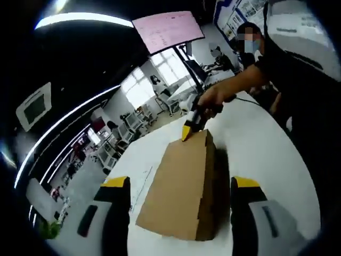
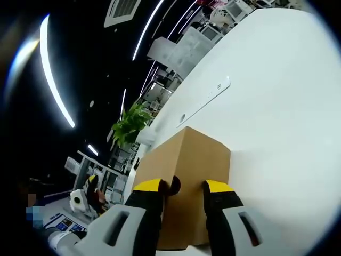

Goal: Operate the shoe box by opening the lid, removing the specified soft item, and placing it in the target area until the item is outside and the box remains undamaged.

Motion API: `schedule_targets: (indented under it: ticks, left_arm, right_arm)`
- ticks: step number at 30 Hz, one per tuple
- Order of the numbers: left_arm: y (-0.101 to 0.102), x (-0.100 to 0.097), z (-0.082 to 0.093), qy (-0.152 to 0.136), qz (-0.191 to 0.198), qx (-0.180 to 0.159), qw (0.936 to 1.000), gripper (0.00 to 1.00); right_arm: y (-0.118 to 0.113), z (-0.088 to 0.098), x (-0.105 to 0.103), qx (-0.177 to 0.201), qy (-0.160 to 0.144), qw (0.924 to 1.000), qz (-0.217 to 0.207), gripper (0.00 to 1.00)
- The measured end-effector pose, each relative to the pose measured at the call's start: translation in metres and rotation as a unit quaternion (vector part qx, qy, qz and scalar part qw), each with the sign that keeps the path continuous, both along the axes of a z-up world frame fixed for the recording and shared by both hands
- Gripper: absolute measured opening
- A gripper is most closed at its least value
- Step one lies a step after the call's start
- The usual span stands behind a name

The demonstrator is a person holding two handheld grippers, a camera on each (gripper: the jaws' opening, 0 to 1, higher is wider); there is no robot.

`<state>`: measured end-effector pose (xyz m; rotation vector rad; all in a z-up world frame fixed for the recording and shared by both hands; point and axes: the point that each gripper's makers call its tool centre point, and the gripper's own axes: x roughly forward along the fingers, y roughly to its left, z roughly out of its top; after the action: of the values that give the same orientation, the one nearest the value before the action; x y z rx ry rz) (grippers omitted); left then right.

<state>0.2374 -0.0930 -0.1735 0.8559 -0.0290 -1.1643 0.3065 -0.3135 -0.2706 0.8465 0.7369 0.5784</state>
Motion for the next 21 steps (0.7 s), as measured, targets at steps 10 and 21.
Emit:
schedule_targets:
  ticks: [10,21]
  left_arm:
    - [-0.018,-0.006,-0.032,-0.057,-0.016,0.059,0.9965,0.81]
    - [-0.026,0.001,-0.060,-0.126,0.001,0.107,0.9863,0.68]
  right_arm:
    - [-0.001,-0.001,0.000,0.002,0.000,1.0000,-0.001,0.30]
    - [-0.002,-0.001,0.001,0.004,-0.001,1.0000,-0.001,0.30]
